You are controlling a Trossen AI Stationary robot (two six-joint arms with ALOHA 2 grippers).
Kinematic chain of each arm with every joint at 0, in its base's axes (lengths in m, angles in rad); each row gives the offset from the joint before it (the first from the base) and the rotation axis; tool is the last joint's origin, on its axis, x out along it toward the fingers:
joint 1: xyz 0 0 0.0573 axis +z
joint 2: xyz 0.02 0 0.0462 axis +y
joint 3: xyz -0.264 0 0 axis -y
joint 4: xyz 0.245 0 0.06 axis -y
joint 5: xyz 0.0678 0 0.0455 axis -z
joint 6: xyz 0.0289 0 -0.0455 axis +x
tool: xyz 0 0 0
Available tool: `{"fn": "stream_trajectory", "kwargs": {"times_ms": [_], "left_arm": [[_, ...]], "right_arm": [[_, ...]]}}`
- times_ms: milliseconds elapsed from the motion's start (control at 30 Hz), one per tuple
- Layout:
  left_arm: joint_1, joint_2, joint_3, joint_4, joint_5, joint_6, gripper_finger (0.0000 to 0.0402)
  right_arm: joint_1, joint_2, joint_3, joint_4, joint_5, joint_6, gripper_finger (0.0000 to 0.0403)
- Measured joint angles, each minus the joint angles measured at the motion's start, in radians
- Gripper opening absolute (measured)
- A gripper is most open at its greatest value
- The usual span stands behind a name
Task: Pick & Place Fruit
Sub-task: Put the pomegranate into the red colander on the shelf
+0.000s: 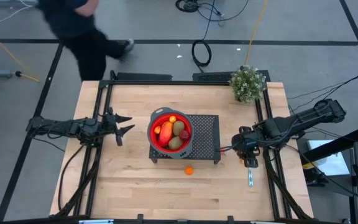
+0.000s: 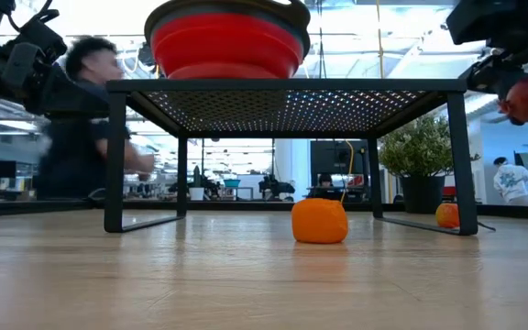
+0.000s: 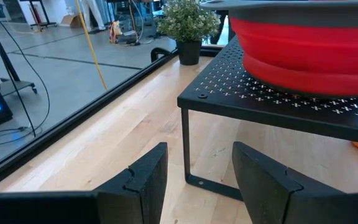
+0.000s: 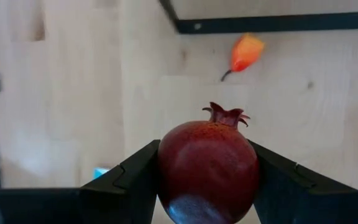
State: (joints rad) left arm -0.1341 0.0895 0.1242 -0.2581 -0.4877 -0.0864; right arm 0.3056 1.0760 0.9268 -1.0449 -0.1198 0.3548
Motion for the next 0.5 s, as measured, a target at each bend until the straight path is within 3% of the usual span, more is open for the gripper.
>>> {"fn": "stream_trajectory", "kwargs": {"times_ms": [233, 367, 500], "left_arm": [[0.000, 0.000, 0.000, 0.000, 0.000, 0.000, 0.0179], [0.000, 0.000, 0.000, 0.000, 0.000, -0.002, 0.0179], [0.000, 0.000, 0.000, 0.000, 0.000, -0.013, 0.0179]], "right_arm": [[0.000, -0.003, 0.000, 0.053, -0.220, 0.002, 0.0200], [0.000, -0.008, 0.000, 0.159, -0.360, 0.040, 0.0199], [0.000, -0.016, 0.000, 0.311, -0.434, 0.099, 0.0199]]}}
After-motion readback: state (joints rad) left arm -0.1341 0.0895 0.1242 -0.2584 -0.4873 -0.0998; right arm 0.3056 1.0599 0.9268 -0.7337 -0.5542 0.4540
